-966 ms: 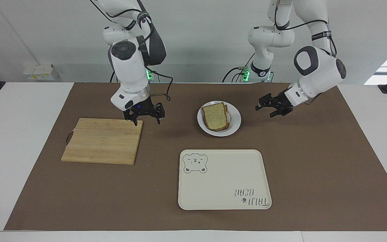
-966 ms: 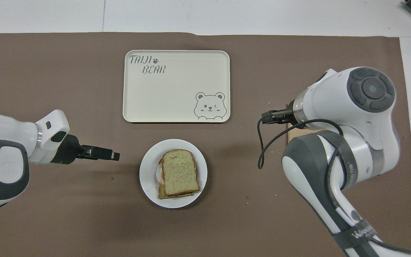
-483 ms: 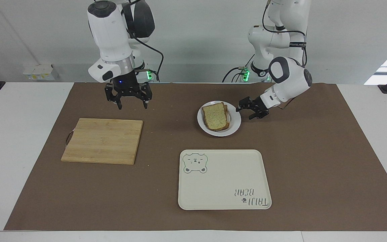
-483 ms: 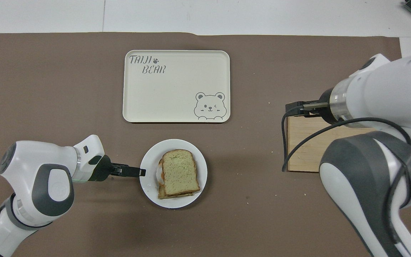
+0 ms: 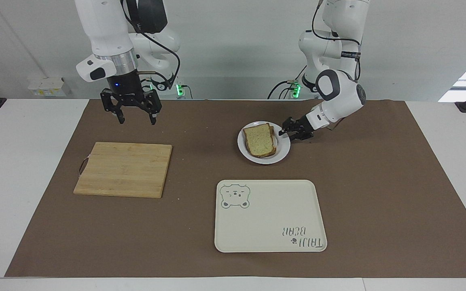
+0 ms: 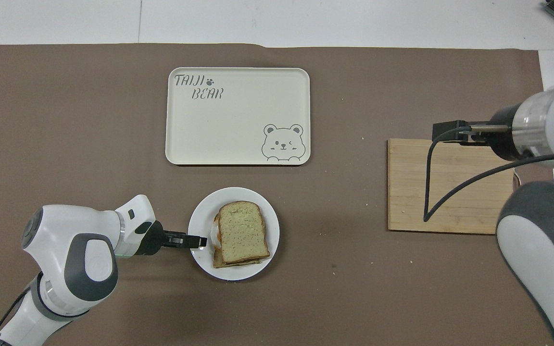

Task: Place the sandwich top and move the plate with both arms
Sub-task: 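Slide the white plate with the left gripper onto the bear tray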

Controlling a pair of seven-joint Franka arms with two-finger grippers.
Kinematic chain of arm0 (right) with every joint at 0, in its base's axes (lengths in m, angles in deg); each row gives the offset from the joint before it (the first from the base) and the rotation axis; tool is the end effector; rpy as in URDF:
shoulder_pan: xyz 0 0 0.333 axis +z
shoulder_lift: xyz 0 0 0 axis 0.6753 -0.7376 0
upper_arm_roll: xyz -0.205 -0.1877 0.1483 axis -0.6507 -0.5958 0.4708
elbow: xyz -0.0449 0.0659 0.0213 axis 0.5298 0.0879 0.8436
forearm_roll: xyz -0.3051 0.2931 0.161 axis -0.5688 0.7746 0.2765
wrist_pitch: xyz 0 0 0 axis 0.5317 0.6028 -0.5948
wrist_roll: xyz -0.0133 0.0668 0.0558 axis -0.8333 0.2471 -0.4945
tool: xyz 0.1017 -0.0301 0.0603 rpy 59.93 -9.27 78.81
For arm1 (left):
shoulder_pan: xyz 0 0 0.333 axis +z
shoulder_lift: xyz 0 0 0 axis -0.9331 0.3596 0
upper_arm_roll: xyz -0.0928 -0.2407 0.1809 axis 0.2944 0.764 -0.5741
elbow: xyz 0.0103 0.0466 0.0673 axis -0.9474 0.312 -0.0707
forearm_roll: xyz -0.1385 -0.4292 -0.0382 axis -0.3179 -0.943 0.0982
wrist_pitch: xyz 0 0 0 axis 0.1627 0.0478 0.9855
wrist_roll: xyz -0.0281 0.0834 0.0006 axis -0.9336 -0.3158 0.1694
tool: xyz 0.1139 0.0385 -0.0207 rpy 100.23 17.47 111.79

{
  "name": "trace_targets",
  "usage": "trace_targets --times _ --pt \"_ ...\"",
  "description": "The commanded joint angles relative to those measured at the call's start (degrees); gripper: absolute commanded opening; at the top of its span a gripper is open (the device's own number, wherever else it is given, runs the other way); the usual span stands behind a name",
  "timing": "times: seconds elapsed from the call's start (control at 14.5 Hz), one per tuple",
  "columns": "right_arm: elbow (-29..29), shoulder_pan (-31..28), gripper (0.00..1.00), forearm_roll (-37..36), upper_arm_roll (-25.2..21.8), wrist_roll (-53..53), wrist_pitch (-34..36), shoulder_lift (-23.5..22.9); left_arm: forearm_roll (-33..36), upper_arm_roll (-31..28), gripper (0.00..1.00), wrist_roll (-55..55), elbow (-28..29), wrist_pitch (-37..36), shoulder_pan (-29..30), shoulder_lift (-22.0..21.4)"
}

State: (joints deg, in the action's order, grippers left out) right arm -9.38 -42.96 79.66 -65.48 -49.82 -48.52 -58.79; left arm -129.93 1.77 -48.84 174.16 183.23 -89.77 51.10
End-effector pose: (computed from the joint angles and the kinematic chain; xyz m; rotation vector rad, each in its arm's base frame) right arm 0.6229 0.0773 0.6029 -3.0978 0.1765 -0.3409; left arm 0.4512 -0.1726 0.2333 2.4917 -0.2107 -0.1129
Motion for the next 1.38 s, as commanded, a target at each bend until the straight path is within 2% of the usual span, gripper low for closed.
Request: trace_targets --times 0.0,0.28,0.41,0.48,0.55,0.9,1.17,1.31 --pt "1.0 -2.94 1.0 -0.94 0.5 -0.2 3.58 2.23 -2.24 -0.78 0.58 -2.25 1.93 1.98 -1.48 -0.88" --pt "1.09 -6.11 1.0 -0.86 -1.42 0.84 7.09 4.61 -2.94 -0.78 0.46 -3.74 2.28 4.17 -3.5 1.75" --pt "1.09 -6.11 1.0 -0.86 -3.7 3.21 8.68 5.75 -4.87 -0.78 0.34 -6.11 2.37 3.74 -3.41 1.93" --pt "1.09 -6.11 1.0 -0.86 -4.85 4.18 9.65 5.93 -4.88 -0.86 0.24 -6.21 2.37 3.74 -3.41 1.93" --pt "1.09 -6.02 1.0 -0.86 -5.81 4.89 10.53 6.1 -4.88 -0.78 0.01 -6.21 2.29 3.74 -3.15 1.93" --pt "0.21 -6.55 1.0 -1.12 -6.61 5.16 14.92 8.21 -7.42 -0.95 0.0 -5.94 1.32 1.11 -1.66 2.1" --pt "-1.99 -5.85 1.0 -1.03 -5.92 7.62 16.51 8.92 -9.53 -0.95 0.0 -5.94 -1.31 -6.0 3.52 2.9" --pt "-1.99 -3.06 1.0 -0.86 -5.65 7.53 18.96 8.92 -11.03 -0.95 0.0 -6.21 -3.24 -10.13 6.68 3.77"
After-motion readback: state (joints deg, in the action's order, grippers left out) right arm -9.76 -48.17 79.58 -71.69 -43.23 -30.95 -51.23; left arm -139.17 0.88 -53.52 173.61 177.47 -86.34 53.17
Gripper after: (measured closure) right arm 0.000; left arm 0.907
